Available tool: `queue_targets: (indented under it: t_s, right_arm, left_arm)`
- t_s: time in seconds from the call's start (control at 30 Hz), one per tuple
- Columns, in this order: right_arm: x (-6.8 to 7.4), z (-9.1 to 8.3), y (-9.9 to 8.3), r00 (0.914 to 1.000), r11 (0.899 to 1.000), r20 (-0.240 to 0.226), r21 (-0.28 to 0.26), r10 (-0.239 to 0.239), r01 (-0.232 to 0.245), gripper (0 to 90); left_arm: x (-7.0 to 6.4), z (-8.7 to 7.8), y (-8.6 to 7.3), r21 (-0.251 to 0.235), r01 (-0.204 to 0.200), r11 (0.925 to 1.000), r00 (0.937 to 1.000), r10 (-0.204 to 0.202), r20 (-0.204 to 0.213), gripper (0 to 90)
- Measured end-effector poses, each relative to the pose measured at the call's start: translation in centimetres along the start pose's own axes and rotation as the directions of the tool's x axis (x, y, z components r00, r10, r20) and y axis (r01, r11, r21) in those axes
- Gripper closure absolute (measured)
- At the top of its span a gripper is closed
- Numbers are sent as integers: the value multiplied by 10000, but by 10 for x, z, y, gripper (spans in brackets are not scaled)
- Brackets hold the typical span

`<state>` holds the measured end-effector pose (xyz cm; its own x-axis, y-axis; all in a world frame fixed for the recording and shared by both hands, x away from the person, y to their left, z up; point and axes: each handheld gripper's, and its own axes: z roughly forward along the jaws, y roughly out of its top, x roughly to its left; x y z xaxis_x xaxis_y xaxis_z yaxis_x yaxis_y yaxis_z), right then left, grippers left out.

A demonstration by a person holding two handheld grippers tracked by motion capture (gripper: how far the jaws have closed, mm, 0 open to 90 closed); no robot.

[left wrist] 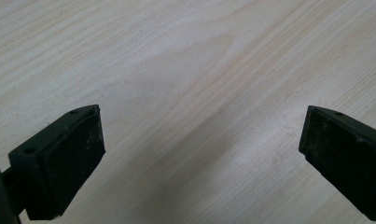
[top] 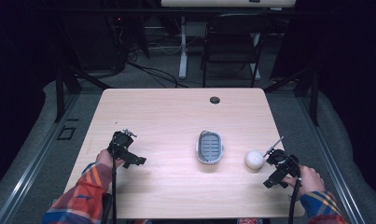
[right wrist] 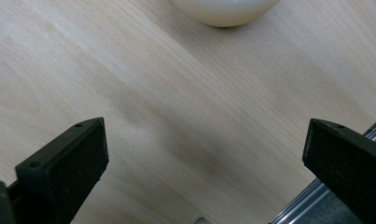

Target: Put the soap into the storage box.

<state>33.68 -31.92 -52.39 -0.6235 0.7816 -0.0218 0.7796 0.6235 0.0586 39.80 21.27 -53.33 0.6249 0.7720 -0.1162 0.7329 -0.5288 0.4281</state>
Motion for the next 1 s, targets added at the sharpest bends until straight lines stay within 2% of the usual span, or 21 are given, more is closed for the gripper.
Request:
queue_targets:
  t_s: [0.1, 0.17, 0.27, 0.3, 0.33, 0.37, 0.4, 0.43, 0.47, 0.5, 0.53, 0.57, 0.6, 0.67, 0.7, 0.8, 0.87, 0.9, 0.93, 0.97, 1.0]
  right_arm:
    - [-1, -3, 2, 9999, 9997, -21, -210, 124, -125, 0]
    - [-1, -7, 4, 9999, 10000, 140, -51, 1, 0, 0]
    - [-1, -9, 7, 9998, 9996, 178, -285, 68, -63, 0]
    - [1, -8, 7, 9994, 9970, 93, -704, 344, -337, 0]
    - [0, -11, 9, 9998, 9989, 132, -451, 167, -161, 0]
    - [-3, -17, 14, 9986, 9990, 348, 216, -395, 388, 0]
    - [0, -14, 13, 9997, 9988, 245, -487, 74, -62, 0]
    - [4, -8, 12, 9970, 9865, -44, -1442, 774, -772, 0]
    - [1, -14, 16, 9997, 9974, 202, -707, 139, -124, 0]
    - [2, -13, 17, 9990, 9932, 139, -1092, 413, -396, 0]
    - [0, -18, 22, 9994, 9989, 325, -457, -129, 143, 0]
    - [1, -18, 24, 9995, 9981, 306, -615, 38, -19, 0]
    - [-2, -18, 26, 9998, 9980, 127, -600, -169, 176, 0]
    - [0, -20, 31, 9989, 9986, 408, -476, -219, 239, 0]
    - [1, -19, 33, 9993, 9977, 359, -666, -96, 120, 0]
    - [1, -20, 40, 9987, 9977, 403, -576, -321, 344, 0]
    - [0, -22, 45, 9982, 9985, 422, -315, -423, 437, 0]
    - [0, -22, 46, 9982, 9981, 433, -453, -408, 428, 0]
    - [1, -22, 49, 9987, 9988, 384, -345, -346, 359, 0]
    - [1, -20, 50, 9994, 9973, 311, -704, -168, 189, 0]
    - [1, -21, 52, 9993, 9979, 336, -607, -183, 203, 0]
  left_arm:
    - [0, 0, 0, -8, -1, 10000, 10000, 1, -7, 0]
    - [-1, 0, 0, -4, 30, 10000, 10000, -30, 22, 0]
    - [0, 1, 0, 6, 3, 10000, 10000, -3, 17, 0]
    - [0, 1, 0, 2, 7, 10000, 10000, -7, 23, 0]
    - [0, 1, 0, 8, 6, 10000, 10000, -6, 21, 0]
    - [0, 1, 0, 12, 9, 10000, 10000, -9, 36, 0]
    - [0, 1, 0, 12, 6, 10000, 10000, -6, 38, 0]
    - [0, 1, 0, 17, 15, 10000, 10000, -15, 34, 0]
    - [0, 1, 0, 17, 15, 10000, 10000, -15, 34, 0]
    - [0, 1, 0, 10, 58, 10000, 10000, -58, 46, 0]
    - [0, 1, 0, 10, 58, 10000, 10000, -58, 46, 0]
    - [0, 1, 0, 25, 51, 10000, 10000, -51, 51, 0]
    - [0, 1, 1, 39, 49, 10000, 10000, -49, 53, 0]
    - [0, 1, 1, 47, 34, 10000, 10000, -35, 62, 0]
    - [0, 1, 1, 39, 34, 10000, 10000, -34, 62, 0]
    - [0, 1, 1, 50, 22, 10000, 10000, -22, 62, 0]
    - [0, 1, 1, 38, 21, 10000, 10000, -21, 70, 0]
    - [0, 1, 1, 46, 15, 10000, 10000, -15, 66, 0]
    - [0, 1, 1, 46, 13, 10000, 10000, -13, 68, 0]
    - [0, 1, 1, 47, 12, 10000, 10000, -12, 63, 0]
    - [0, 1, 1, 40, 11, 10000, 10000, -11, 50, 0]
